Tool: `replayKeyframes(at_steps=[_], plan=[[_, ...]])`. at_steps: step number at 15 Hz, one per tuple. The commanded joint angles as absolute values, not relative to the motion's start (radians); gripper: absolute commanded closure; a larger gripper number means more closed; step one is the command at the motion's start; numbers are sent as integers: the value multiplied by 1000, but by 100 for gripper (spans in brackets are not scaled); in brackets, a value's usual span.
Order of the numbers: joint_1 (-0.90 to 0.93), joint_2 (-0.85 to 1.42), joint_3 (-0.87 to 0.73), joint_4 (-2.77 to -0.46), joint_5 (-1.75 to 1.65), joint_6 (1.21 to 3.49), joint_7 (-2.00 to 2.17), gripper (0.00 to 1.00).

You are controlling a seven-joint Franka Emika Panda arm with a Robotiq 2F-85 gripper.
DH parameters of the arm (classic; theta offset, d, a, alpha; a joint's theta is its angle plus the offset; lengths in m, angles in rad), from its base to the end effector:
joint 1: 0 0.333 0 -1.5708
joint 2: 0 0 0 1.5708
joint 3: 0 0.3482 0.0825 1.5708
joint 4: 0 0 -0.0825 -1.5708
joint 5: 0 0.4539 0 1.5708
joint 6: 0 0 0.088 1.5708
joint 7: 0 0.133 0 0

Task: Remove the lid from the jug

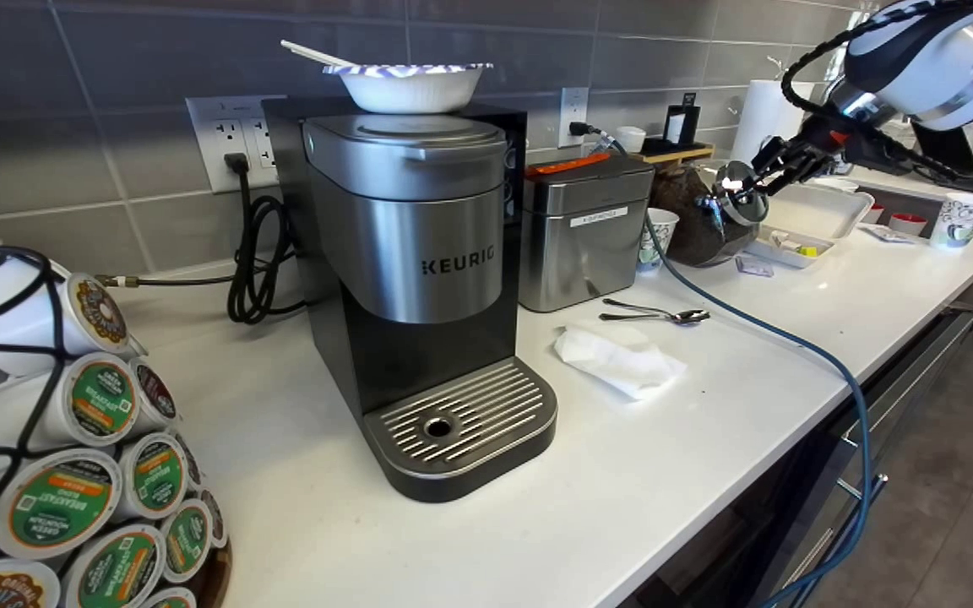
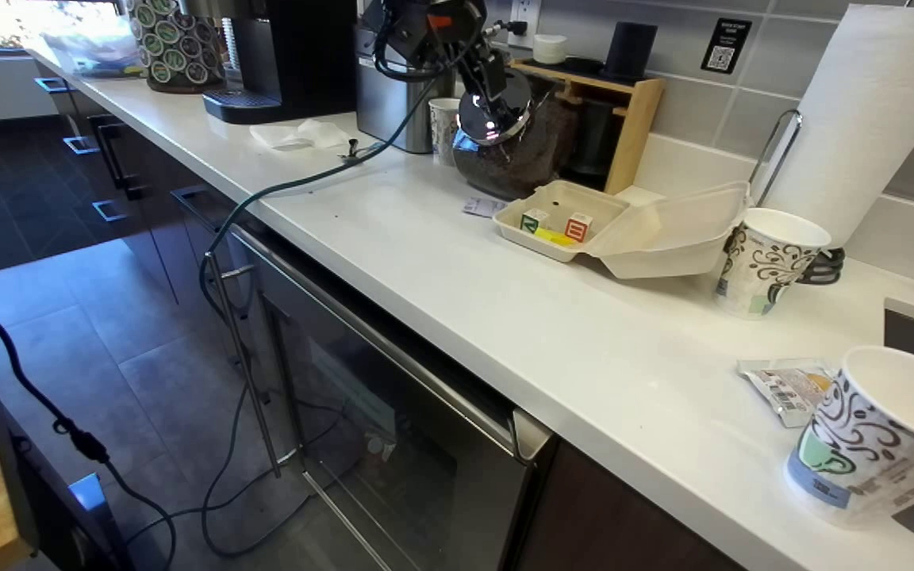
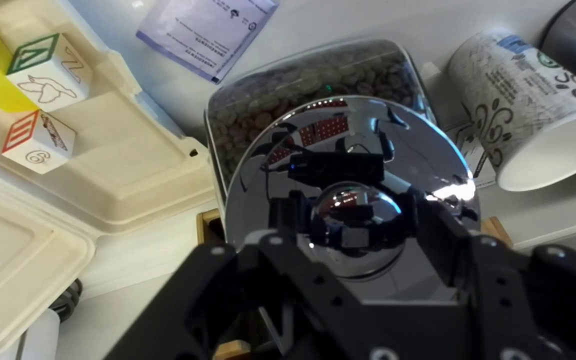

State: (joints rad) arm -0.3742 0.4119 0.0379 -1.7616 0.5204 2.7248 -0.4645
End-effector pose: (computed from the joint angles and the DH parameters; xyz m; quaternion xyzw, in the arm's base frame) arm 0.7294 -0.2720 0.3596 -0.9392 0.1416 -0.3078 0.0553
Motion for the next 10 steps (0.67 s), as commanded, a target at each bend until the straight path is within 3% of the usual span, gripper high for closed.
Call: replayKeyframes(at_steps=[1, 3, 10], plan=[[-368, 431, 39, -1760, 497, 2764, -418, 66], [-368, 430, 37, -1761, 491, 2771, -409, 79], [-391, 369, 34, -1809, 496, 2763, -425, 79]])
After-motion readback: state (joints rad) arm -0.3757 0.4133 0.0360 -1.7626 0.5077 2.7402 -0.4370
